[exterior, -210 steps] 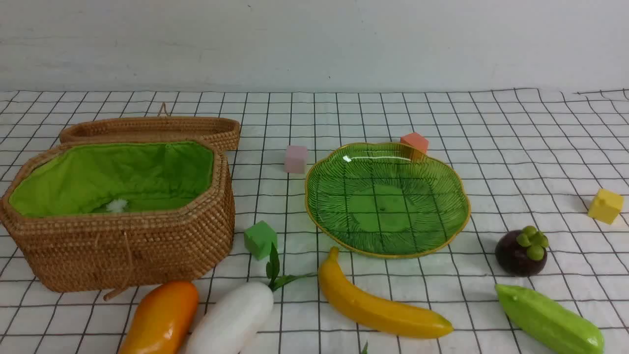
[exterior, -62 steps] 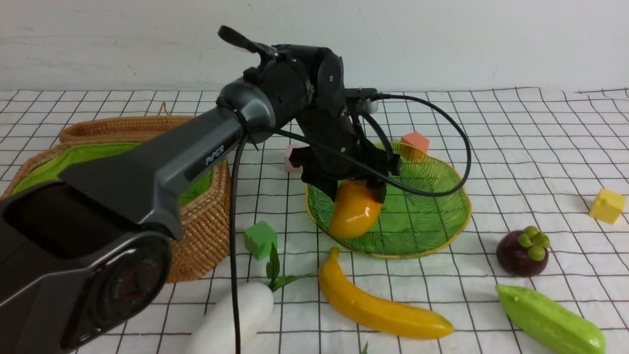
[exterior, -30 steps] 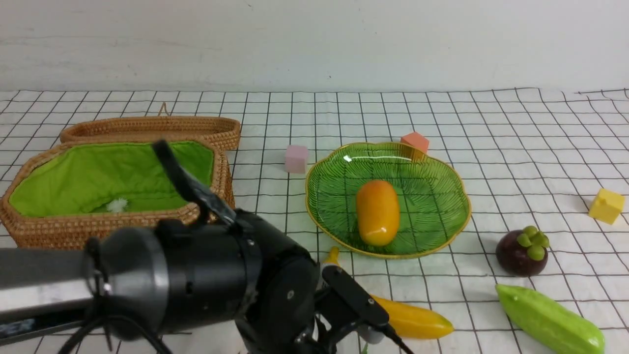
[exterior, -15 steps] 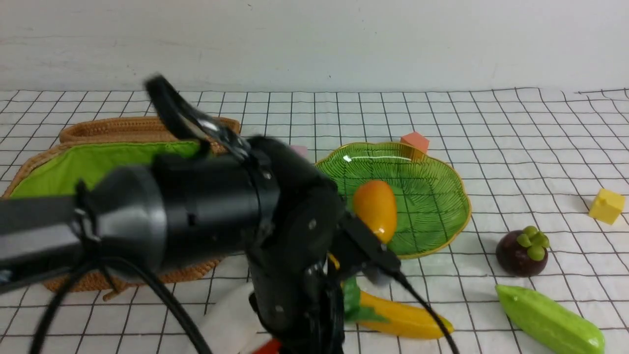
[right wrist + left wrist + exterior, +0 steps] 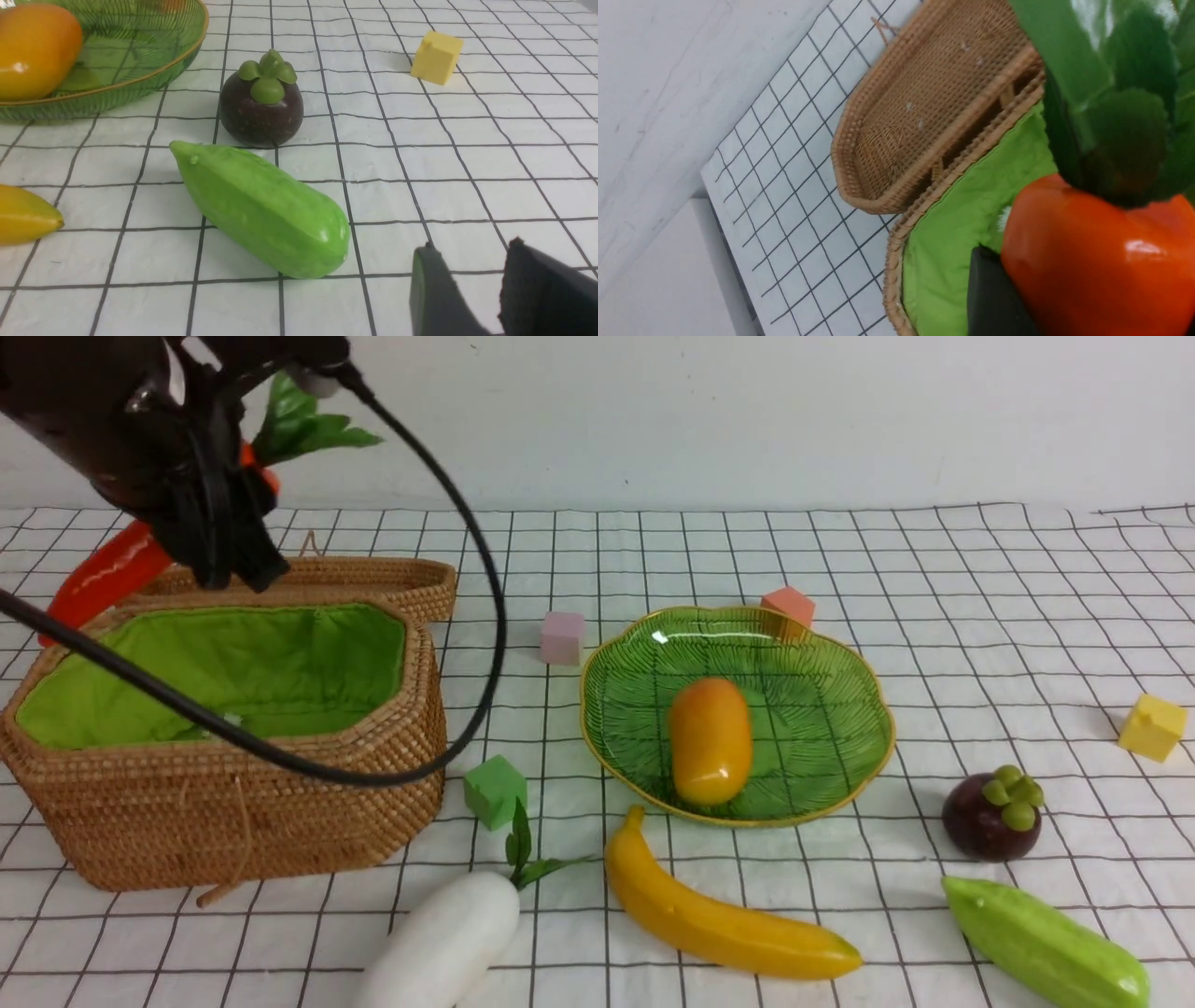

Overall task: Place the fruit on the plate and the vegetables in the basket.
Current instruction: Use the left arm to grab a carrot and put it into the left basket, then take a daikon with your left arm and place it on the basket on the left.

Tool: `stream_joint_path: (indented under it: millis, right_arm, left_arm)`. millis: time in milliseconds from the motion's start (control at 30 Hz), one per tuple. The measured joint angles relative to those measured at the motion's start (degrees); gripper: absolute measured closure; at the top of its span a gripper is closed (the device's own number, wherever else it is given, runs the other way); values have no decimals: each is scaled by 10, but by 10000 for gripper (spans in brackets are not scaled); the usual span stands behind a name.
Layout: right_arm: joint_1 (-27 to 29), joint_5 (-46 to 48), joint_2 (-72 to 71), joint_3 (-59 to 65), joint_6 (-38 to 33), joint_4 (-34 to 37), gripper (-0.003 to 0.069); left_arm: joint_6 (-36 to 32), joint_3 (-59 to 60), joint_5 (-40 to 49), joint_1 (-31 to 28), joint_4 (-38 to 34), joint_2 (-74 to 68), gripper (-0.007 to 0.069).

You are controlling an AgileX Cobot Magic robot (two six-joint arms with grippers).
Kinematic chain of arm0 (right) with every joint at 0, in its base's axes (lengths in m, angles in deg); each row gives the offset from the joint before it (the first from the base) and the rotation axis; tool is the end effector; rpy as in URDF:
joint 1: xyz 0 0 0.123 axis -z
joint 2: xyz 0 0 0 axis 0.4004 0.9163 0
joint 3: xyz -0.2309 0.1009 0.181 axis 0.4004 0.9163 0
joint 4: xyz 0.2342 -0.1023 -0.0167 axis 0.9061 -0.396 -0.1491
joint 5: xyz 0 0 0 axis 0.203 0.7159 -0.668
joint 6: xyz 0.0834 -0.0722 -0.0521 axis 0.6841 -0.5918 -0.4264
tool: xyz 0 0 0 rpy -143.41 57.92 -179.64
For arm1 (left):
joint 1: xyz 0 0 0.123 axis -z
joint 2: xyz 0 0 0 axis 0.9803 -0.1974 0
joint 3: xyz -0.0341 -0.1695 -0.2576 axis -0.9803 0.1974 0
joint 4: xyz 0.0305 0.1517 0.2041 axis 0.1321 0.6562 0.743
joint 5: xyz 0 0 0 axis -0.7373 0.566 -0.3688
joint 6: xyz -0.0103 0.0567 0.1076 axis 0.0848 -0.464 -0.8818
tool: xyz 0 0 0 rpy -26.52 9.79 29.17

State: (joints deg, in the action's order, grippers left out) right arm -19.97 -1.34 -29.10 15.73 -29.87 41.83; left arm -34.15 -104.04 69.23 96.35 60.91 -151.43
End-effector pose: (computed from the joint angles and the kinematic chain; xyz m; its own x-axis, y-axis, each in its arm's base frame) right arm 0.0606 -0.0043 0.1652 -0.2997 -0.0399 -0.9532 0.0501 0.9971 -0.0574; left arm 0.3578 -0.0686 0.3731 -0.5395 0.7338 -0.4128 0.4392 0.6636 0.6055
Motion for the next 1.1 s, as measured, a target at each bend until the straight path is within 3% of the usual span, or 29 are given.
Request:
stream_joint_path:
  millis: [100,200,300,400,500,700,800,967,1100]
  right_arm:
    - [0,0,0,0,0,0,416]
    - [0,0,0,0,0,0,416]
    - [0,0,0,0,0,0,416]
    - [0,0,0,0,0,0,416]
    - [0,0,0,0,0,0,416]
    - [0,0,0,0,0,0,416]
    - [0,0,0,0,0,0,416]
    - [0,0,0,0,0,0,416]
    - [0,0,0,0,0,0,416]
  left_arm:
    - [-7,30,-37,-19,1,-28,273]
    - [-10,50,-56,-20,1,-48,216]
    - [-13,75,-68,-20,-1,-64,7]
    - [-13,78,-47,-20,-5,-50,-38]
    - [-13,81,-30,-20,-41,-21,-40]
    - [-68,145,-23,18,-283,105,17]
    - [-43,189,-24,69,-382,117,33]
    - [58,215,-30,104,-378,59,33]
    - [145,215,-53,104,-301,-40,33]
